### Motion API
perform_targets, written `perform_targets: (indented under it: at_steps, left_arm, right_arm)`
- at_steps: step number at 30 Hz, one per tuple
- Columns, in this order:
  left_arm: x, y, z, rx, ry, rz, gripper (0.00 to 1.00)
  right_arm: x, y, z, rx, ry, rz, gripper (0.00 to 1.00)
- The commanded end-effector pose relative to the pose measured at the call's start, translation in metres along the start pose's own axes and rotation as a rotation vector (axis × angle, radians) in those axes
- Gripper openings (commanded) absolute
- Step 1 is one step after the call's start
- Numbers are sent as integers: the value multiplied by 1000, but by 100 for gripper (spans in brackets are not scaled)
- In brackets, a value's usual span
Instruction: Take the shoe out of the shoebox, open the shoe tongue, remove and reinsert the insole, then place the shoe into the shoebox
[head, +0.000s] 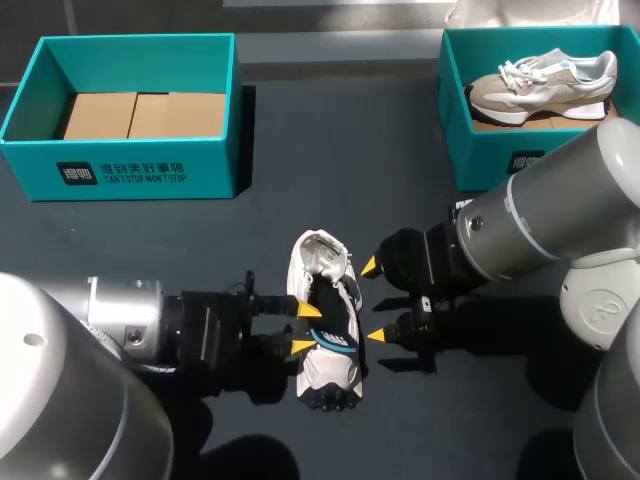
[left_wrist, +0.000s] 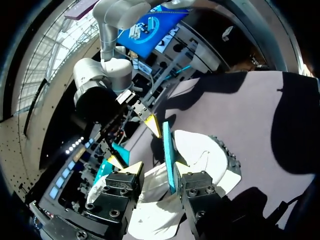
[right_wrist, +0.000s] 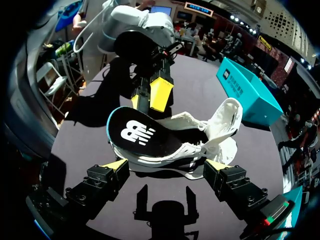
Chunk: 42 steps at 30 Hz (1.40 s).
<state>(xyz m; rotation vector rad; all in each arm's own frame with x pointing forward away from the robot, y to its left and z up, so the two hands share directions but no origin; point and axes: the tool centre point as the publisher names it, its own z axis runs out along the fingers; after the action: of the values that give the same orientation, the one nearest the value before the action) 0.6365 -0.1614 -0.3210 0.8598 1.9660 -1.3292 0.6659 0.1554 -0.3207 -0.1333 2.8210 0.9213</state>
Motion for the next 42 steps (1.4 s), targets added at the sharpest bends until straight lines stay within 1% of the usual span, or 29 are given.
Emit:
perform_targets:
  at_steps: [1, 4, 7, 13, 15, 16, 17, 18, 22, 23, 25, 30, 32, 39, 42]
  left_arm:
    - [0, -2, 8, -84, 21, 10, 40]
    - [2, -1, 12, -111, 44, 20, 40]
    - [4, 1, 17, -116, 55, 13, 39]
    - [11, 5, 23, -124, 73, 6, 34]
    - [14, 6, 22, -127, 76, 7, 23]
    - [15, 7, 22, -133, 79, 7, 11]
    - [17, 8, 21, -135, 79, 7, 8]
    - [18, 10, 20, -140, 80, 5, 1]
    - [23, 20, 19, -149, 66, 20, 0]
    - [24, 22, 20, -164, 64, 37, 0]
    - [24, 27, 22, -161, 49, 49, 0]
    - [23, 38, 27, -192, 51, 92, 0]
    - [22, 41, 27, -190, 47, 93, 0]
    - [19, 50, 23, -218, 39, 103, 0]
    - [20, 47, 21, -214, 33, 96, 0]
  right_arm:
    - [2, 0, 0, 0, -3, 0, 100]
    - [2, 0, 0, 0, -3, 0, 100]
    - [2, 0, 0, 0, -3, 0, 100]
    - [2, 0, 0, 0, -3, 0, 100]
    - [2, 0, 0, 0, -3, 0, 100]
    - [2, 0, 0, 0, -3, 0, 100]
    - [2, 0, 0, 0, -3, 0, 100]
    - [2, 0, 0, 0, -3, 0, 100]
    - [2, 0, 0, 0, -3, 0, 100]
    - [2, 0, 0, 0, -3, 0, 100]
    - [2, 0, 0, 0, -3, 0, 100]
    - [2, 0, 0, 0, -3, 0, 100]
    - [2, 0, 0, 0, -3, 0, 100]
    - [2, 0, 0, 0, -3, 0, 100]
    - [2, 0, 0, 0, -3, 0, 100]
